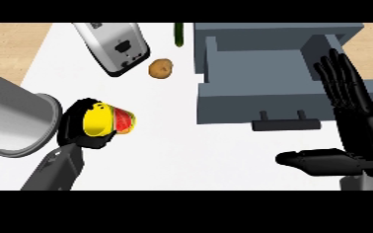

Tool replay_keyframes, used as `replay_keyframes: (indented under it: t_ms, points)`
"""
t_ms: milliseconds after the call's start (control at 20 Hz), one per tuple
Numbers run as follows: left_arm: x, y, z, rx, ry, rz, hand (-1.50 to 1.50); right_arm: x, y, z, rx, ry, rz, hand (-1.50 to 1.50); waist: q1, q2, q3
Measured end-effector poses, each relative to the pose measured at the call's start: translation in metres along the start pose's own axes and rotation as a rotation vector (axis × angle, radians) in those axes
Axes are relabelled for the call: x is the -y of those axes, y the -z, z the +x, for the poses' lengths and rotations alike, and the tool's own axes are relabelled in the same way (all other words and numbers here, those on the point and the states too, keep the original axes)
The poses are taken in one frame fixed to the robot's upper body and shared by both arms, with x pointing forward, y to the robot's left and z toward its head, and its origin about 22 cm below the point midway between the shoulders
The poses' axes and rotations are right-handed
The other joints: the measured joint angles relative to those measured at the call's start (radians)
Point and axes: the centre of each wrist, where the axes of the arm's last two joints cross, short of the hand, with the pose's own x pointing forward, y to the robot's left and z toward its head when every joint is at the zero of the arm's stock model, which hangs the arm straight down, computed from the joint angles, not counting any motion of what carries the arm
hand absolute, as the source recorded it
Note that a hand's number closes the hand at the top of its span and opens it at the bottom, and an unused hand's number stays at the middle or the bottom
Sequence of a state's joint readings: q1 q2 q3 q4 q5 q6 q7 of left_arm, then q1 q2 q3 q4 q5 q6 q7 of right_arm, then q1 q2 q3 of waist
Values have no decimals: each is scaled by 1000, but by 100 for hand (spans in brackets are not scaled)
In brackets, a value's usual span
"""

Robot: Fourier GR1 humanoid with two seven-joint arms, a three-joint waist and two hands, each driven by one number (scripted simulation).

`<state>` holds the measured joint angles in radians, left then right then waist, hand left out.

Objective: Pick up the cup, place it into the drawer and close the drawer

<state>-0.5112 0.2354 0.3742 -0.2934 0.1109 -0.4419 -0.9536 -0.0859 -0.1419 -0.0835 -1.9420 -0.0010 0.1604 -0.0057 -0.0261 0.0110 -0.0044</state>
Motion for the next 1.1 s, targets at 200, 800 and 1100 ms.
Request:
replay_keyframes:
  t_ms: [200, 800, 1100]
  points:
    - [3, -6, -5, 52, 10, 60, 150, 4, 1, -3, 1, 0, -7, -150, 6, -2, 1]
    - [66, 66, 23, 228, -1, -118, 150, 20, -8, -1, -17, -11, -36, -150, 28, -16, 5]
    - [128, 117, 64, 299, 24, -222, 150, 27, -15, -4, -31, -17, -40, -150, 31, -18, 6]
